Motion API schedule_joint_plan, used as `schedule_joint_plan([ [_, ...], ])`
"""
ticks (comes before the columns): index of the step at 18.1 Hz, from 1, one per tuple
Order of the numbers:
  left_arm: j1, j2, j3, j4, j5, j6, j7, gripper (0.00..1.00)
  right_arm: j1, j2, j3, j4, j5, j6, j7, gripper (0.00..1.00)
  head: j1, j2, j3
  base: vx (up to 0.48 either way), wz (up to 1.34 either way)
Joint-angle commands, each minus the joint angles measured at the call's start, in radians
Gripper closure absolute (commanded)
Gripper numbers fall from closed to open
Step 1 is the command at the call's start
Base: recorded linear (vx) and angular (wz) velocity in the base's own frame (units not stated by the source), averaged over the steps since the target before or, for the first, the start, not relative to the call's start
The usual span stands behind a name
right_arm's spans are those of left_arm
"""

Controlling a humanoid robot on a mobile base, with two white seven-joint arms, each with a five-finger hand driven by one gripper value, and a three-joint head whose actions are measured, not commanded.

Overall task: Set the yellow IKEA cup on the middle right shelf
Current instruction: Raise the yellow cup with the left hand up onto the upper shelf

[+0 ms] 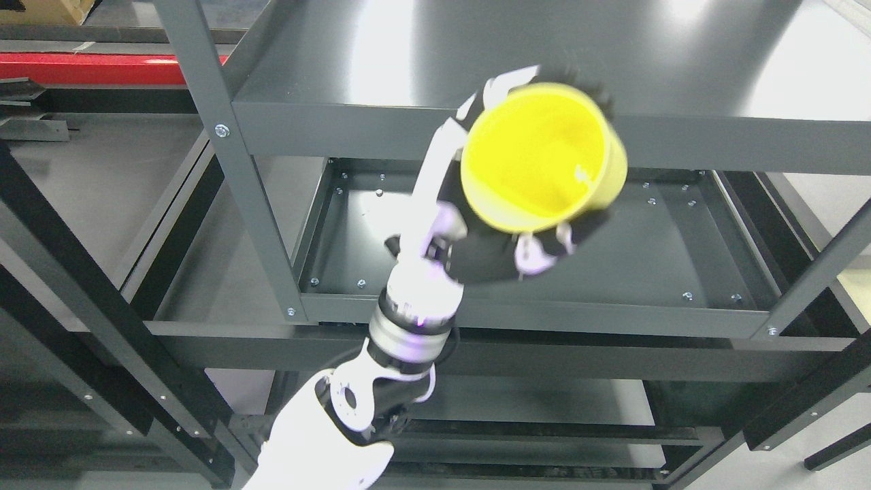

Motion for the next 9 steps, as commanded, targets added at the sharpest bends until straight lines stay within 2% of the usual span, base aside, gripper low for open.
schedule_joint_plan([
  [1, -0.274, 0.017, -0.026, 0.002, 0.194, 0.135, 0.056, 1.0, 0.014, -0.017, 0.017, 0.0, -0.025, 0.001, -0.001, 0.01, 0.0, 0.0, 0.0, -0.009, -0.01],
  [5, -0.417, 0.017, 0.009, 0.004, 0.304, 0.509, 0.254, 1.0, 0.014, -0.017, 0.017, 0.0, -0.025, 0.001, -0.001, 0.01, 0.0, 0.0, 0.0, -0.022, -0.01],
  [9, -0.475, 0.017, 0.046, 0.073, 0.427, 0.757, 0.364, 1.0, 0.014, -0.017, 0.017, 0.0, -0.025, 0.001, -0.001, 0.01, 0.0, 0.0, 0.0, -0.009, 0.0],
])
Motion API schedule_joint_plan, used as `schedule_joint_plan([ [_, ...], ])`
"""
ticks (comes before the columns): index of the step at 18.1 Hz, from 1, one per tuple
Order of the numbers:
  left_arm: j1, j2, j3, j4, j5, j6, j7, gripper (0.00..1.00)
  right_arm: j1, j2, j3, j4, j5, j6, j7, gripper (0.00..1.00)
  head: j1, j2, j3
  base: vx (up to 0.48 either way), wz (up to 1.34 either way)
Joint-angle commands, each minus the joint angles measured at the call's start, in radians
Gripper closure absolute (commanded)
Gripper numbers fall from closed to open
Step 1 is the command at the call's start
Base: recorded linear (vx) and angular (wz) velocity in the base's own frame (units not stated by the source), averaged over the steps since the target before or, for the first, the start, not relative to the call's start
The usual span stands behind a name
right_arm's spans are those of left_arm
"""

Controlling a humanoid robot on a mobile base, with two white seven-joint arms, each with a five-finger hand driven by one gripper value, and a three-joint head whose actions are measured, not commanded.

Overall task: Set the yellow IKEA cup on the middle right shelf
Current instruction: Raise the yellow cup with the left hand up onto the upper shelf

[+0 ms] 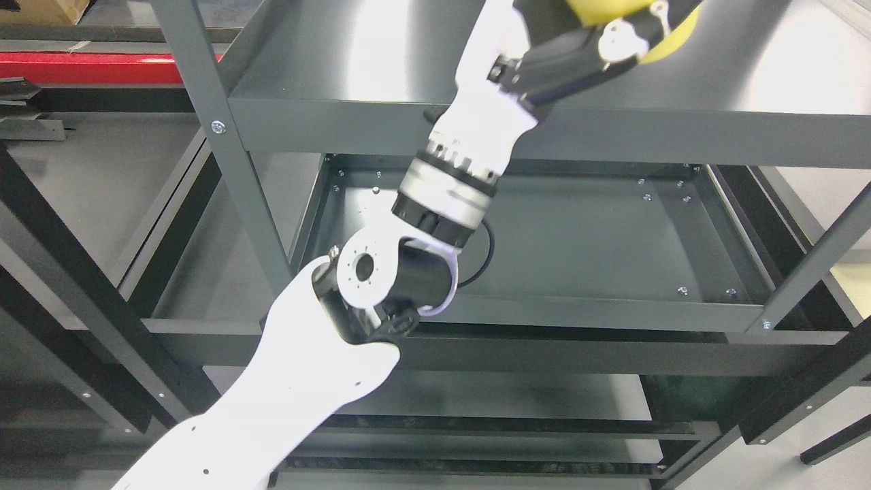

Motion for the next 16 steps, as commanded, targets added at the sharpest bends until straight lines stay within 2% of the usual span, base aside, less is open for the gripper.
schedule_joint_plan([
  [1, -0.188, 0.017, 0.063, 0.085, 0.202, 0.226, 0.127, 1.0, 0.014, -0.017, 0.017, 0.0, -0.025, 0.001, -0.001, 0.01, 0.0, 0.0, 0.0, 0.0, 0.0],
  [4, -0.269, 0.017, 0.083, 0.184, 0.378, 0.331, 0.242, 1.0, 0.014, -0.017, 0.017, 0.0, -0.025, 0.001, -0.001, 0.01, 0.0, 0.0, 0.0, 0.0, 0.0],
  [7, -0.3, 0.017, 0.08, 0.234, 0.466, 0.398, 0.264, 1.0, 0.014, -0.017, 0.017, 0.0, -0.025, 0.001, -0.001, 0.01, 0.0, 0.0, 0.0, 0.0, 0.0],
  [9, -0.3, 0.017, 0.057, 0.235, 0.465, 0.479, 0.265, 0.98, 0.014, -0.017, 0.017, 0.0, -0.025, 0.001, -0.001, 0.01, 0.0, 0.0, 0.0, 0.0, 0.0],
  [12, -0.3, 0.017, 0.034, 0.257, 0.445, 0.498, 0.269, 0.95, 0.014, -0.017, 0.017, 0.0, -0.025, 0.001, -0.001, 0.01, 0.0, 0.0, 0.0, 0.0, 0.0],
  [13, -0.299, 0.017, 0.034, 0.266, 0.431, 0.503, 0.269, 0.92, 0.014, -0.017, 0.017, 0.0, -0.025, 0.001, -0.001, 0.01, 0.0, 0.0, 0.0, 0.0, 0.0],
  [16, -0.302, 0.017, 0.035, 0.268, 0.391, 0.598, 0.264, 0.61, 0.014, -0.017, 0.017, 0.0, -0.025, 0.001, -0.001, 0.01, 0.0, 0.0, 0.0, 0.0, 0.0],
])
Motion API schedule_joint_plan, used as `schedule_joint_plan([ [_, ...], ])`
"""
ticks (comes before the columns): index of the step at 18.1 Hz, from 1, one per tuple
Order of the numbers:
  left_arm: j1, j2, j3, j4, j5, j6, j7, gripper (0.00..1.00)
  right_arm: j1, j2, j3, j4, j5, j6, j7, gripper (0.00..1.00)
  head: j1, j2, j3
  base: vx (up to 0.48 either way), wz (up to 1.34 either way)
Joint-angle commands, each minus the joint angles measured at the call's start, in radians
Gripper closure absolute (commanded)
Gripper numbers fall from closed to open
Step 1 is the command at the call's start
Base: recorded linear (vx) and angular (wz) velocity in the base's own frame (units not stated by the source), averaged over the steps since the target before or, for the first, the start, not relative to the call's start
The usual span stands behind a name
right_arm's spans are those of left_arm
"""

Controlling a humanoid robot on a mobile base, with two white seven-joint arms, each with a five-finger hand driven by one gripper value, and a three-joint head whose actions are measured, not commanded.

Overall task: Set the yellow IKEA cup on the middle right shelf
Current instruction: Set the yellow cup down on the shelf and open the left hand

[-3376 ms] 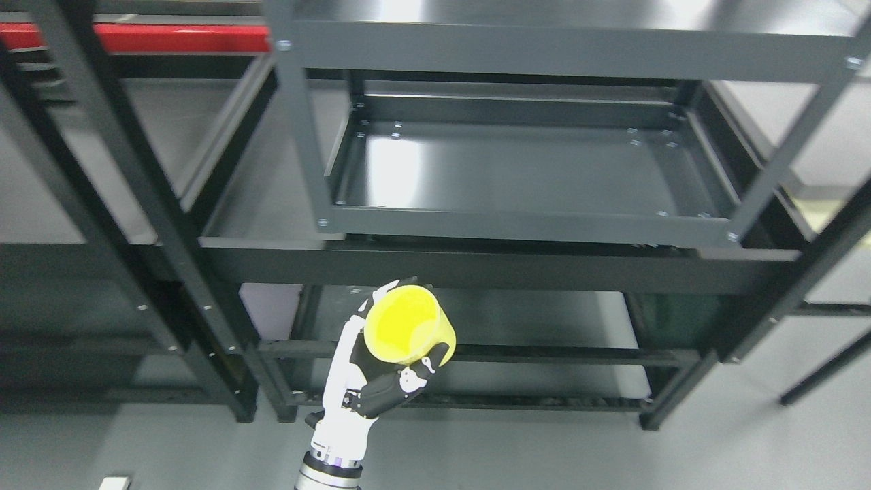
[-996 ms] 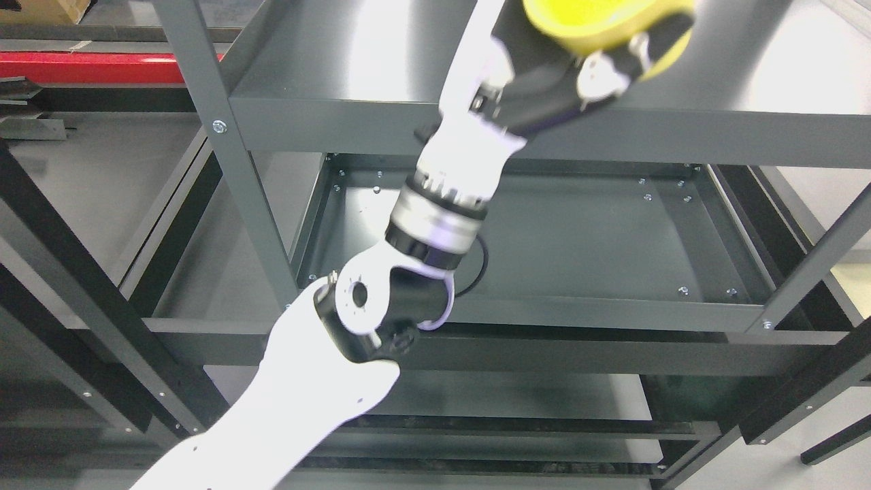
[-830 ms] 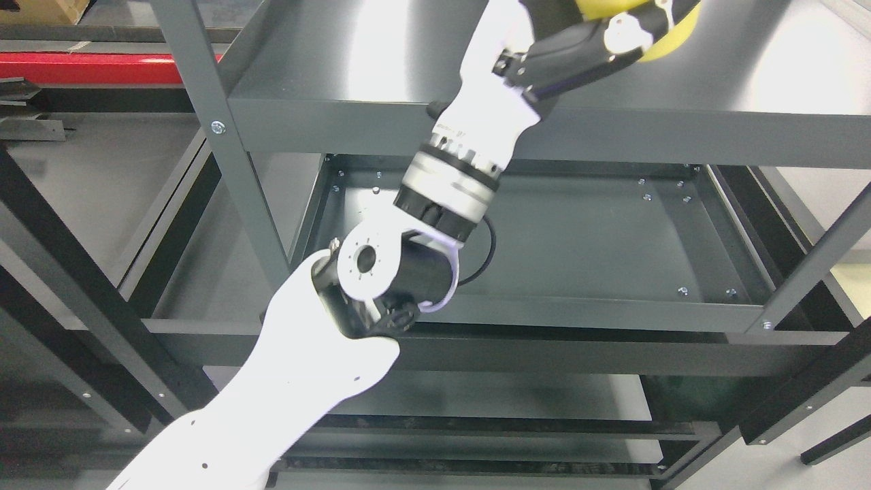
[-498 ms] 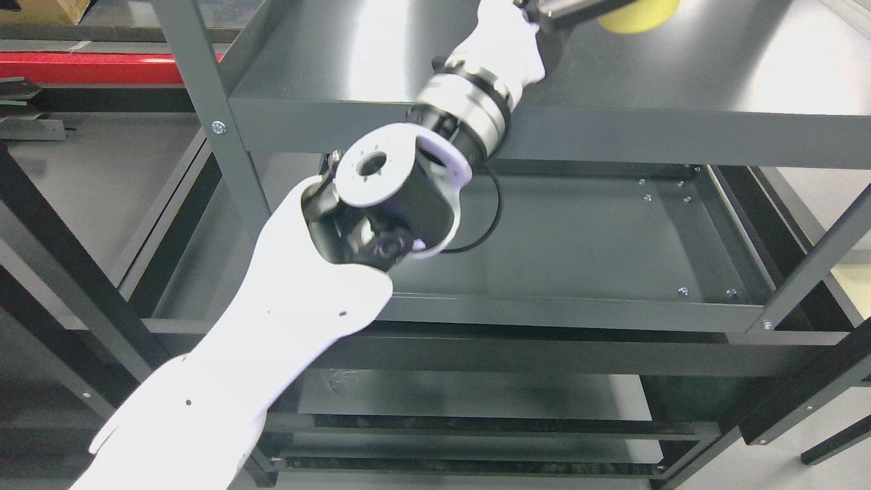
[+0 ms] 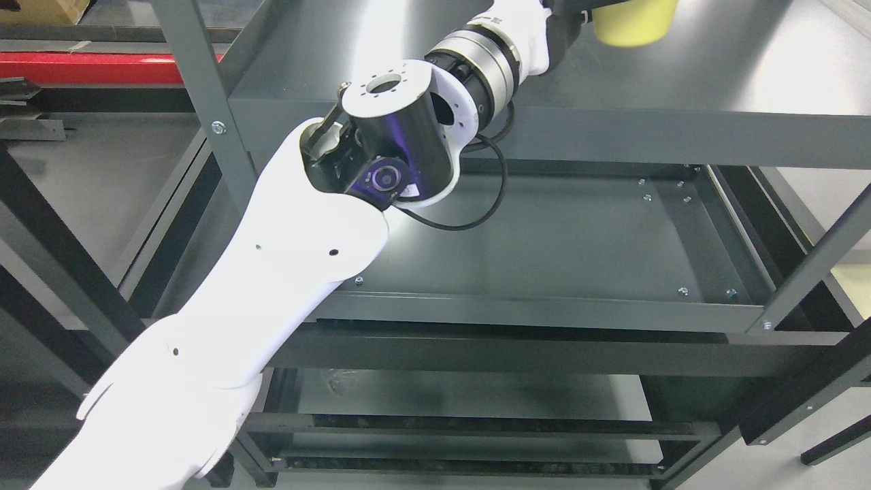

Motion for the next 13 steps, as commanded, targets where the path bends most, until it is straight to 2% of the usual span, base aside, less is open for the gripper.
schedule_joint_plan([
  [1, -0.021, 0.018, -0.007, 0.085, -0.017, 0.101, -0.002, 0.51, 0.014, -0.017, 0.017, 0.0, -0.025, 0.001, 0.0, 0.01, 0.0, 0.0, 0.0, 0.0, 0.0],
  [4, -0.019, 0.018, -0.007, 0.082, -0.019, 0.126, -0.003, 0.34, 0.014, -0.017, 0.017, 0.0, -0.025, 0.001, 0.0, 0.01, 0.0, 0.0, 0.0, 0.0, 0.0],
  [7, -0.019, 0.018, -0.004, 0.076, -0.042, 0.126, -0.014, 0.24, 0.014, -0.017, 0.017, -0.001, -0.025, 0.001, 0.0, 0.01, 0.0, 0.0, 0.0, 0.0, 0.0],
  [10, -0.023, 0.018, -0.004, 0.073, -0.072, 0.126, -0.014, 0.1, 0.014, -0.017, 0.017, 0.0, -0.025, 0.001, 0.0, 0.01, 0.0, 0.0, 0.0, 0.0, 0.0],
  [13, -0.023, 0.018, 0.002, 0.062, -0.119, 0.128, -0.016, 0.03, 0.014, -0.017, 0.017, 0.0, -0.025, 0.001, 0.0, 0.01, 0.0, 0.0, 0.0, 0.0, 0.0],
])
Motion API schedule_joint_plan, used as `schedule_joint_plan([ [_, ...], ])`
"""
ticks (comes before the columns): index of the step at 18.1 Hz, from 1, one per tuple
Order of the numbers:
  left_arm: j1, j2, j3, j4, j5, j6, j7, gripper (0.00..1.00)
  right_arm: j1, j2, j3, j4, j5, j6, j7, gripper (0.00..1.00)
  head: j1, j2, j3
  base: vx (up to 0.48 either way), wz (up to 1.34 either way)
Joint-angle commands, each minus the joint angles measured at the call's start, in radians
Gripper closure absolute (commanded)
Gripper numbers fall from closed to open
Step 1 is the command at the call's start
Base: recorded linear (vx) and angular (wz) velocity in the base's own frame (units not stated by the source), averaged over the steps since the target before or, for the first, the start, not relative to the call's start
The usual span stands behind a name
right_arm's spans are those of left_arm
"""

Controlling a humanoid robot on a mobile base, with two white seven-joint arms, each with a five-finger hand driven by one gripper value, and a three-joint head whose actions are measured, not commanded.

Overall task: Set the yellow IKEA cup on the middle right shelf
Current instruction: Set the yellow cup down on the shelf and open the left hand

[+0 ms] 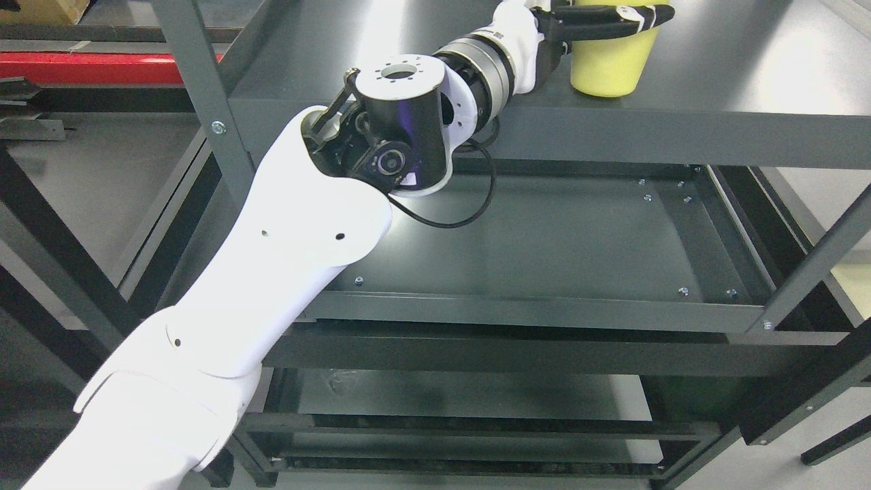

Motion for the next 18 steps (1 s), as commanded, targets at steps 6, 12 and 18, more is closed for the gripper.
schedule_joint_plan([
  [6, -0.003, 0.018, 0.1, -0.06, -0.063, -0.001, -0.001, 0.01, 0.014, -0.017, 0.017, 0.0, -0.025, 0.001, 0.0, 0.01, 0.0, 0.0, 0.0, 0.0, 0.0],
  [12, -0.001, 0.018, 0.162, -0.087, -0.061, -0.012, -0.002, 0.01, 0.014, -0.017, 0.017, 0.0, -0.025, 0.001, 0.0, 0.01, 0.0, 0.0, 0.0, 0.0, 0.0],
  [18, 0.012, 0.018, 0.231, -0.15, -0.057, -0.028, -0.157, 0.01, 0.014, -0.017, 0.017, 0.0, -0.025, 0.001, 0.0, 0.01, 0.0, 0.0, 0.0, 0.0, 0.0],
])
